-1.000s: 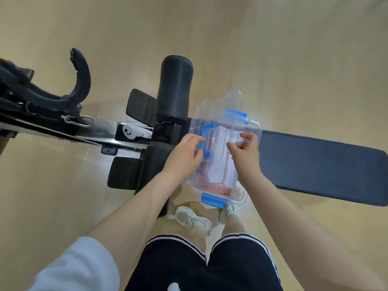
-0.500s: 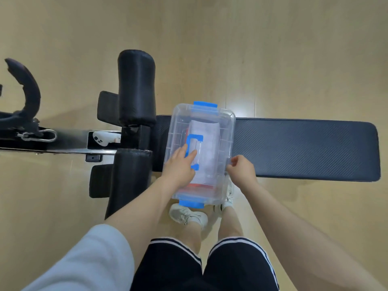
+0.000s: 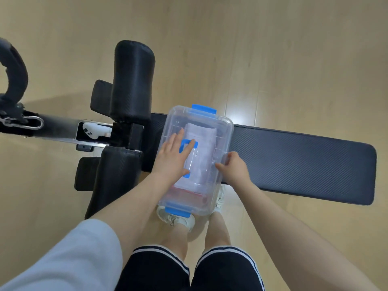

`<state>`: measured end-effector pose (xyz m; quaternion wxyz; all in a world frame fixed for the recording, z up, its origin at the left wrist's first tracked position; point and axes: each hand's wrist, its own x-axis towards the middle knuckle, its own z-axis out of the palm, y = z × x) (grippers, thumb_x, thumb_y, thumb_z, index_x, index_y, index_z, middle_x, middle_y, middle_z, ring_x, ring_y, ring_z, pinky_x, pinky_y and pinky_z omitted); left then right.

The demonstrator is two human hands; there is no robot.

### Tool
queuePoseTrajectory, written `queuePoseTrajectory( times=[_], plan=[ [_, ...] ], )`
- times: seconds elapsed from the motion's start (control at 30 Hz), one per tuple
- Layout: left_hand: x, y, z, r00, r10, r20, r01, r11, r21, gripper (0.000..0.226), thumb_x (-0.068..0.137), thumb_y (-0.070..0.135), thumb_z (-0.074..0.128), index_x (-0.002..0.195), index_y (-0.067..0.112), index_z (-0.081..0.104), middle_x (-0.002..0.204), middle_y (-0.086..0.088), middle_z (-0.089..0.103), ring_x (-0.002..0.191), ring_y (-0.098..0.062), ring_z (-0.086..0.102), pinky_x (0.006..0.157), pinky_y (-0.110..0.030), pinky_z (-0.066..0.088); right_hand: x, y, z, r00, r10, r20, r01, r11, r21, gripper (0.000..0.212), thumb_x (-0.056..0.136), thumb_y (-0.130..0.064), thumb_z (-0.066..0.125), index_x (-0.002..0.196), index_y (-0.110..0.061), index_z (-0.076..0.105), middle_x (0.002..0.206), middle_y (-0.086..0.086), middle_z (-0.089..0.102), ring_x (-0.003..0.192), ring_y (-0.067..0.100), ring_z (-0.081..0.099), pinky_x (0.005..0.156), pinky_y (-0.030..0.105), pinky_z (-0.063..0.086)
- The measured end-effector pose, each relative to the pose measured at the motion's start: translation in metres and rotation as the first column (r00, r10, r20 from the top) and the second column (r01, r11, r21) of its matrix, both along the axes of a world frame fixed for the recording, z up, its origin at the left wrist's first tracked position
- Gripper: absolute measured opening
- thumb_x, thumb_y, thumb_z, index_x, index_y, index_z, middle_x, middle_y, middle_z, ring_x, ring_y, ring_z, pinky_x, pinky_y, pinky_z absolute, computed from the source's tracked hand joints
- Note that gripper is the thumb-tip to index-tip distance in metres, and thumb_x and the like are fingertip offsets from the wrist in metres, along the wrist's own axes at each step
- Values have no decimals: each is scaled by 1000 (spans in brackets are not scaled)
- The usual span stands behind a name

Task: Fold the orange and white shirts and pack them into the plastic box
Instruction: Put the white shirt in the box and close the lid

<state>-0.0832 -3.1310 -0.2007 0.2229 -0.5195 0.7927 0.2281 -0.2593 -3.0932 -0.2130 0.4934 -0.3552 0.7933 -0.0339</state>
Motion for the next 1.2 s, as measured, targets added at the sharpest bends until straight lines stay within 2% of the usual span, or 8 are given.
queuePoseTrajectory(
  times=[0.13,0.33,0.53,0.67,0.83,1.0,1.1,1.2],
  plan=[
    [-9,-12,-4,995,-23,92,23,1000,-2,102,78,46,65,147,29,-7,156,-6,-22,144,-30,-14,118,-41,1,-16,-27,0,881,336,-333,-421,879,-226,80,87,-37,56,146,-6,11,154,15,20,140,30,25,113,38,25],
    [-9,-11,-6,996,21,91,-22,1000,18,102,77,44,66,147,30,-6,157,-2,-19,145,-26,-11,118,-39,0,-21,-102,-8,707,633,-316,-707,650,-279,65,93,-30,47,146,-9,15,154,15,21,137,35,29,113,41,25],
    [-12,-10,-9,993,83,88,-87,996,34,103,76,39,69,147,33,-6,156,0,-20,145,-25,-11,118,-38,-2,-16,-151,-7,747,661,-76,-664,735,-134,64,90,-31,56,142,-7,27,138,19,43,122,34,46,98,37,37],
    [-14,-6,-7,992,105,75,-106,994,-2,104,74,36,72,147,32,-2,158,-2,-14,146,-26,-7,118,-38,-2,-15,-154,-2,622,758,-194,-783,597,-177,47,89,-30,56,129,-7,47,123,16,47,105,34,53,91,41,45],
    [-20,-6,-3,981,155,115,-160,987,35,102,78,31,69,146,35,-6,156,0,-20,145,-26,-10,118,-38,-1,-11,-138,-3,616,717,-325,-787,571,-233,33,94,-27,48,123,-12,51,119,12,47,98,32,54,70,34,41],
    [-21,6,3,958,279,69,-282,958,52,94,83,27,66,148,26,-1,157,-2,-17,146,-25,-9,118,-37,6,0,-114,-4,605,623,-496,-786,568,-245,32,94,-13,42,126,-10,45,127,11,49,114,31,44,79,32,29],
    [-21,30,7,849,525,-58,-528,842,-107,83,86,28,61,148,16,7,157,-9,-11,145,-28,-3,118,-40,8,-3,-84,2,665,605,-438,-741,605,-291,55,92,-16,49,142,-14,27,147,14,31,135,32,28,106,39,27],
    [-18,55,12,484,837,-255,-873,480,-83,75,88,25,59,146,11,14,157,-13,-2,144,-31,5,116,-42,16,-8,-41,11,769,531,-356,-631,719,-291,71,90,-18,54,147,-13,13,156,18,7,144,34,9,117,39,15]
  ],
)
